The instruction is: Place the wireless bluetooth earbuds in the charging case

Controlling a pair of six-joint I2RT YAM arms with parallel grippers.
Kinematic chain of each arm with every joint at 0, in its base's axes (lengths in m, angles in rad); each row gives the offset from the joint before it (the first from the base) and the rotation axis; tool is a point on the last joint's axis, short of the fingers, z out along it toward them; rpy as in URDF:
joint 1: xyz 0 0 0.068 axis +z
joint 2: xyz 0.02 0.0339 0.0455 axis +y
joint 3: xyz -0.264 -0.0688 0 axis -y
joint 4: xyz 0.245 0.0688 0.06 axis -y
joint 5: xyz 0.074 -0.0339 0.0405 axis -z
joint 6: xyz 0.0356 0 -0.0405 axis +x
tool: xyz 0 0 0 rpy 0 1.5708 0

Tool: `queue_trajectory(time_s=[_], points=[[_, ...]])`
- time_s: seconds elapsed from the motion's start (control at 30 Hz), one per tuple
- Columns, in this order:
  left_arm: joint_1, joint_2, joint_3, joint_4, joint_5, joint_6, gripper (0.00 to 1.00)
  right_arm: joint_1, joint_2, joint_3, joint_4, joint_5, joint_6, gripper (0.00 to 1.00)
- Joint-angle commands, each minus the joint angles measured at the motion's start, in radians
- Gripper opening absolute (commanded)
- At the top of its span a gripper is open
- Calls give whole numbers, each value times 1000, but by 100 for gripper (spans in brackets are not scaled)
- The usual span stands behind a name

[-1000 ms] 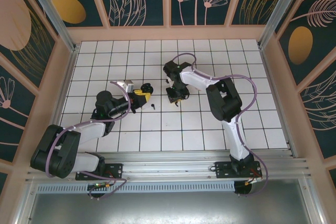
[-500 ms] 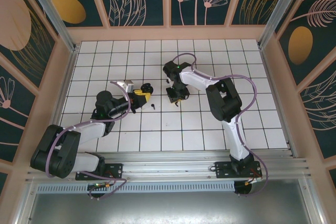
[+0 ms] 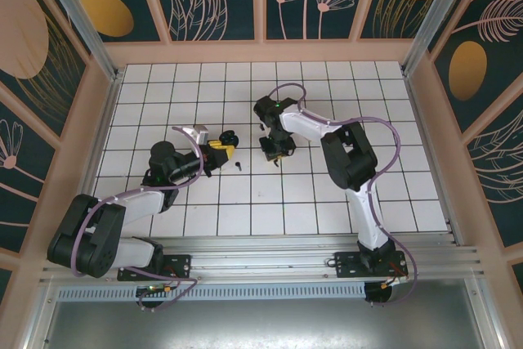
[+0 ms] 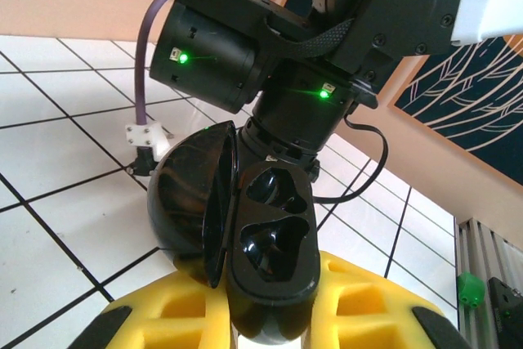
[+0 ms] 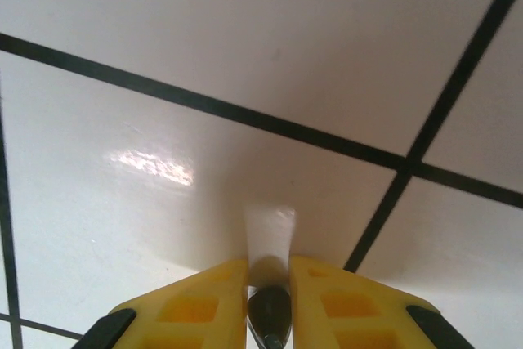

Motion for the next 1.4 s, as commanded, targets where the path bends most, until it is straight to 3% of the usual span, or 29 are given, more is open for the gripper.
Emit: queue_trajectory(time_s=[0.0,0.77,1.37], points=[[7,-15,17,-14,-13,32,16,11,-74,-45,9,27,38,20],[5,58,52,11,17,15,14,-45,-251,-343,102,2,136,21],[5,67,57,-14,17,27,14,-60,-267,-316,62,-36,138,35]])
